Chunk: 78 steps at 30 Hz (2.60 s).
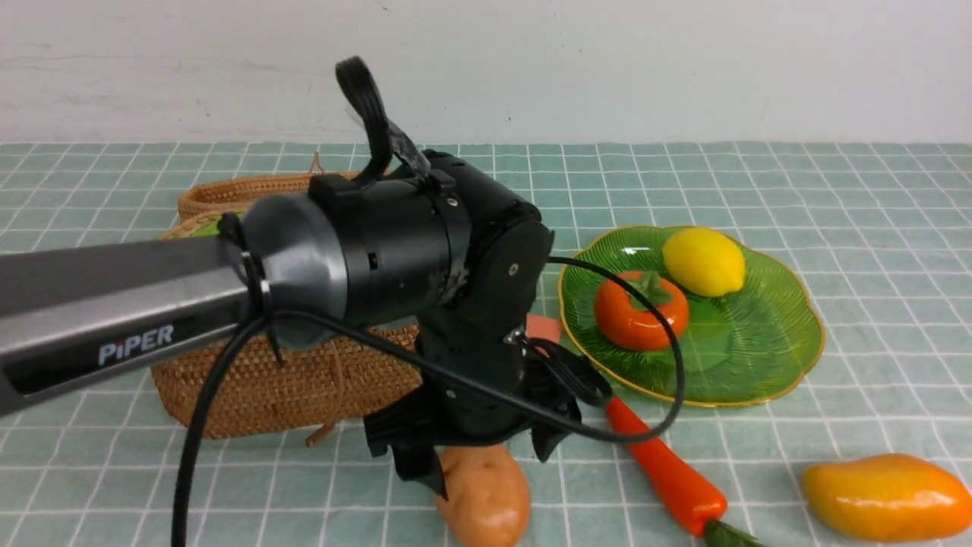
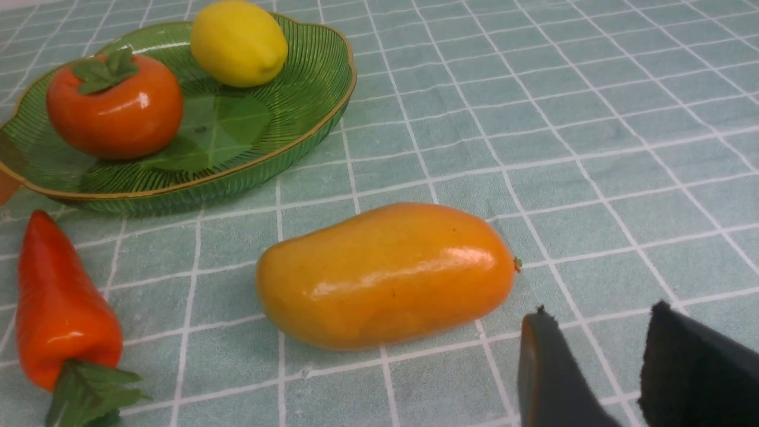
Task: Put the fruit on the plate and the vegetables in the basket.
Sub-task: Grab a potato with your left arm and place it in the basket on the left, then use the right arm to grab a mango and put it into the right plate
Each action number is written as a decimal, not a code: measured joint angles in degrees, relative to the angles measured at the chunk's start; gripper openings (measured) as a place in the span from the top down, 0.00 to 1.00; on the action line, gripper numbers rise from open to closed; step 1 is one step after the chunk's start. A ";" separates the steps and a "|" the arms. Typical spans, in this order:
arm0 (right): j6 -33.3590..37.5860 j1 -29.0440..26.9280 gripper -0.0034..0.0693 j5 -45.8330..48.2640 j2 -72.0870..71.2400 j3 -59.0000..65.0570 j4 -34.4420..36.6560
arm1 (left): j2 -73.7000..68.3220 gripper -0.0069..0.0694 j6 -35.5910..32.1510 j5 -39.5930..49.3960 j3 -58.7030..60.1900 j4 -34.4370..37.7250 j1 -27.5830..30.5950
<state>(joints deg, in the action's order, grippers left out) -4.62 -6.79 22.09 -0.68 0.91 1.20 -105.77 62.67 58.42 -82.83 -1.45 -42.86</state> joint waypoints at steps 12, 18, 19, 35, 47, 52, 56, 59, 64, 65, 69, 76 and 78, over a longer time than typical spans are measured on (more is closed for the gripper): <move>0.00 0.00 0.62 0.00 0.00 0.00 0.00 | -7.83 0.05 -4.35 -0.29 0.00 9.76 4.23; 0.00 0.00 0.62 0.00 0.00 0.00 0.00 | -11.43 0.09 -4.48 -0.42 0.00 9.75 4.29; 0.00 0.00 0.62 0.00 0.00 0.00 0.00 | -11.42 0.11 -4.65 -0.47 0.00 9.75 4.29; 0.00 0.00 0.62 0.00 0.00 0.00 0.00 | 7.91 0.13 -15.79 7.99 0.00 -4.11 4.29; 0.00 0.00 0.62 0.00 0.00 0.00 0.00 | 16.08 0.13 -3.39 6.52 -5.17 -36.43 11.25; 0.00 0.00 0.62 0.00 0.00 0.00 0.00 | 11.26 0.13 -6.27 4.20 -8.38 -30.71 17.65; 0.00 0.00 0.62 0.00 0.00 0.00 0.00 | 6.38 0.10 -7.82 -0.37 -9.86 -24.52 20.52; 0.00 0.00 0.62 0.00 0.00 0.00 0.00 | 5.10 0.05 -8.00 -1.17 -9.99 -23.29 20.58; 0.00 0.00 0.62 0.00 0.00 0.00 0.00 | 3.81 0.03 -8.07 -0.38 -9.99 -21.22 20.58; 0.00 0.00 0.62 0.00 0.00 0.00 0.00 | 3.81 0.03 -8.07 -0.01 -9.99 -21.09 20.58; 0.00 0.00 0.62 0.00 0.00 0.00 0.00 | 3.81 0.03 -8.53 1.31 -9.99 -21.10 20.58; 0.00 0.00 0.62 0.00 0.00 0.00 0.00 | 3.81 0.09 -12.53 6.88 -10.15 -16.58 20.64; 0.00 0.00 0.62 0.00 0.00 0.00 0.00 | 3.81 0.14 -15.73 8.85 -10.20 -13.72 20.64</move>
<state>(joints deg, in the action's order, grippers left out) -4.62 -6.79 22.09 -0.68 0.91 1.20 -101.95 46.93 67.27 -93.03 -15.17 -22.22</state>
